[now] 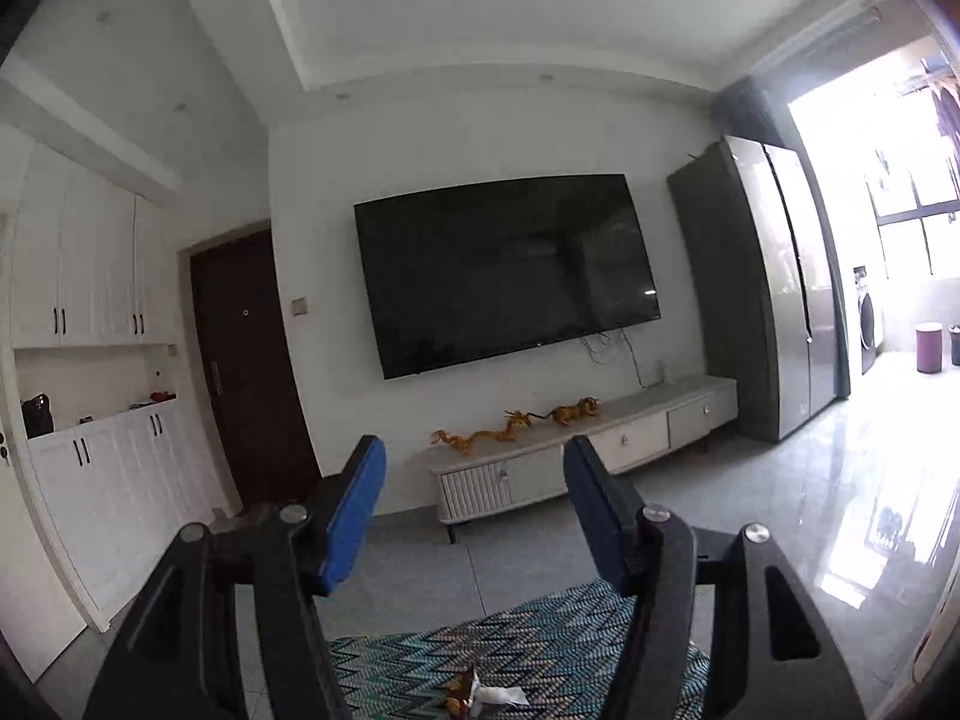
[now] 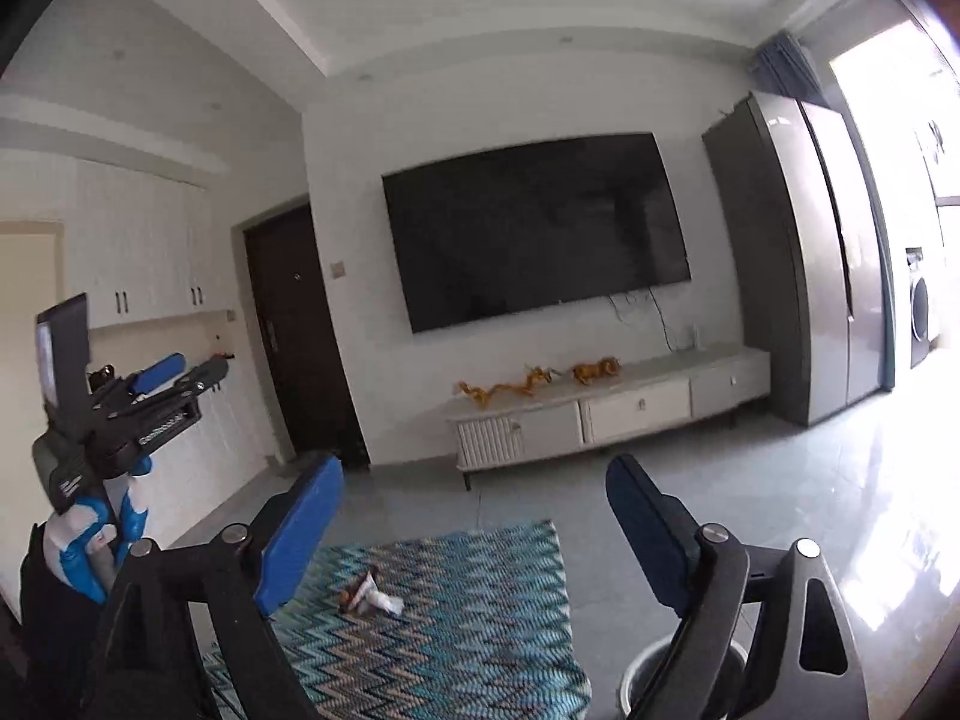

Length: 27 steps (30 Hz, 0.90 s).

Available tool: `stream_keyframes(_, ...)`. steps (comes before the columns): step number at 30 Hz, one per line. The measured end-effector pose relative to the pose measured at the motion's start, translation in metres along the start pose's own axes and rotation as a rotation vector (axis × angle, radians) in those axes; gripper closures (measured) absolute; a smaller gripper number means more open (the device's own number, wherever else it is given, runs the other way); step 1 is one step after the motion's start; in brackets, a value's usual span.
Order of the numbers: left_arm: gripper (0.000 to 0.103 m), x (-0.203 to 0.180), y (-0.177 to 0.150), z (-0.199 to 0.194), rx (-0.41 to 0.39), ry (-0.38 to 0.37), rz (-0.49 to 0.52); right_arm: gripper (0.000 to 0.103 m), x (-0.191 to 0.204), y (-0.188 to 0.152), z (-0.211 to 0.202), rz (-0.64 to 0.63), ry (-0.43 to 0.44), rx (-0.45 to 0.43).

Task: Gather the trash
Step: 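Move both open tools back toward the last trash on the rug, then grasp the brown wrapper with the left tool while the right grasps the white tissue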

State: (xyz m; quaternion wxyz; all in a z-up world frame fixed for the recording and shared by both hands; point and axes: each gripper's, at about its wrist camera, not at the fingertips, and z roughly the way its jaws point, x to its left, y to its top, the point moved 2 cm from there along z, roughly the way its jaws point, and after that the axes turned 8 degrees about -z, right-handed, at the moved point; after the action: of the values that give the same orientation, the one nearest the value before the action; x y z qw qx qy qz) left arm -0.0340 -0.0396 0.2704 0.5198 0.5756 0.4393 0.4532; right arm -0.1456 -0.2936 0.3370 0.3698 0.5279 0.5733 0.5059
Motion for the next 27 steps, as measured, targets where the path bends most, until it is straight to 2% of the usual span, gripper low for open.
stream_keyframes(2, 0.043, 0.012, 0.009, 0.009, 0.002, 0.009, -0.012, 0.004, 0.003, 0.009, 0.0, -0.004, 0.017, -0.024)
stream_keyframes(5, 0.043, 0.027, 0.014, 0.019, 0.017, 0.009, -0.021, 0.003, 0.008, 0.02, 0.007, -0.001, 0.055, -0.04)
stream_keyframes(10, 0.043, 0.048, -0.014, 0.049, 0.093, 0.019, -0.03, 0.0, 0.012, 0.01, 0.038, 0.026, 0.144, 0.001)
stream_keyframes(13, 0.043, 0.056, -0.05, 0.08, 0.183, 0.005, -0.035, 0.0, 0.011, -0.009, 0.064, 0.035, 0.15, 0.06)
stream_keyframes(17, 0.043, 0.064, -0.116, 0.129, 0.323, -0.011, -0.044, 0.0, 0.006, -0.036, 0.11, 0.049, 0.167, 0.147)
stream_keyframes(23, 0.043, 0.088, -0.206, 0.201, 0.536, -0.028, -0.095, 0.0, 0.006, -0.076, 0.171, 0.051, 0.195, 0.203)
stream_keyframes(26, 0.043, 0.099, -0.249, 0.234, 0.661, -0.056, -0.119, 0.0, 0.008, -0.096, 0.213, 0.033, 0.224, 0.308)
stream_keyframes(27, 0.043, 0.1, -0.267, 0.244, 0.705, -0.063, -0.125, 0.0, 0.011, -0.108, 0.236, 0.009, 0.217, 0.379)
